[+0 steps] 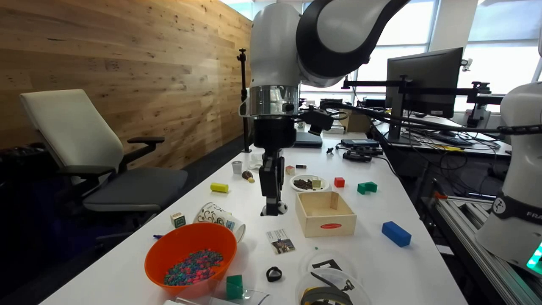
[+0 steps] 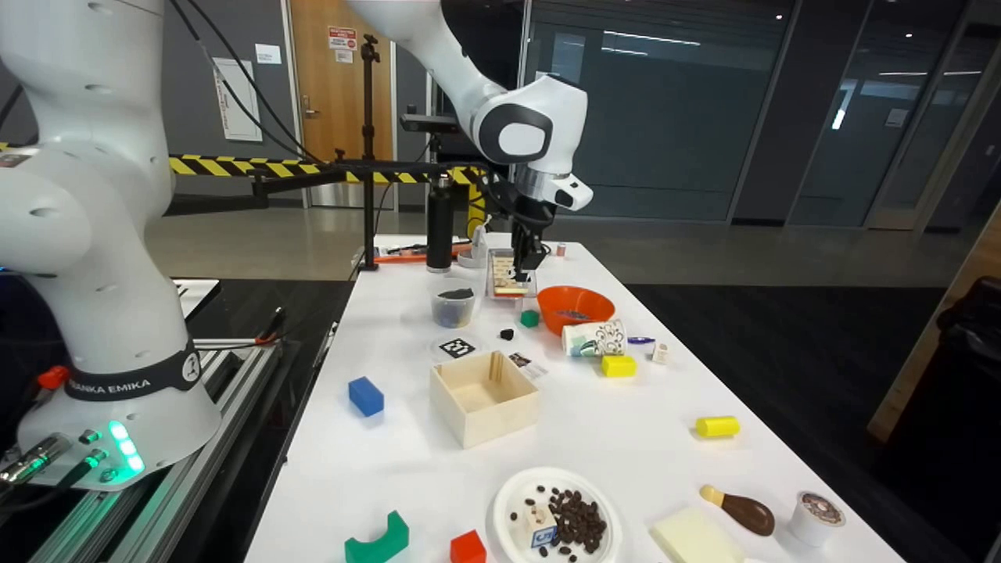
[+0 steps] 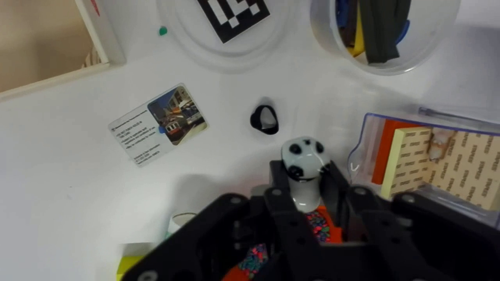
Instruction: Put the brown object and panda in the white container on the left then close the container.
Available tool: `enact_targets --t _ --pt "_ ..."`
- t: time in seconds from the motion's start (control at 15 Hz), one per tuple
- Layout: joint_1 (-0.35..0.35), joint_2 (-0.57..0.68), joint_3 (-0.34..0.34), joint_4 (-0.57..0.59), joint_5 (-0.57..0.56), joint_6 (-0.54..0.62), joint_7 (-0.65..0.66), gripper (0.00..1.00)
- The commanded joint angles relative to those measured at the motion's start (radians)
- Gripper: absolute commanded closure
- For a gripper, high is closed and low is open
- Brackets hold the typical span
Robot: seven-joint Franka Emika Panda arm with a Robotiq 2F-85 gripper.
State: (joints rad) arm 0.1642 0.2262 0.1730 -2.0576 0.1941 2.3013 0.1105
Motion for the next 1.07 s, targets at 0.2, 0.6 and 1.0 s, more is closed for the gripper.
enact_targets --t 0.2,0.6,1.0 --pt "0.003 0.044 0.055 0.034 0.075 0.007 -0.112 0.93" --pt "0.019 0.13 0.112 0.093 0.121 0.041 -0.19 0.93" --pt "0.017 0.205 0.175 0.141 0.175 0.189 -0.246 0.93"
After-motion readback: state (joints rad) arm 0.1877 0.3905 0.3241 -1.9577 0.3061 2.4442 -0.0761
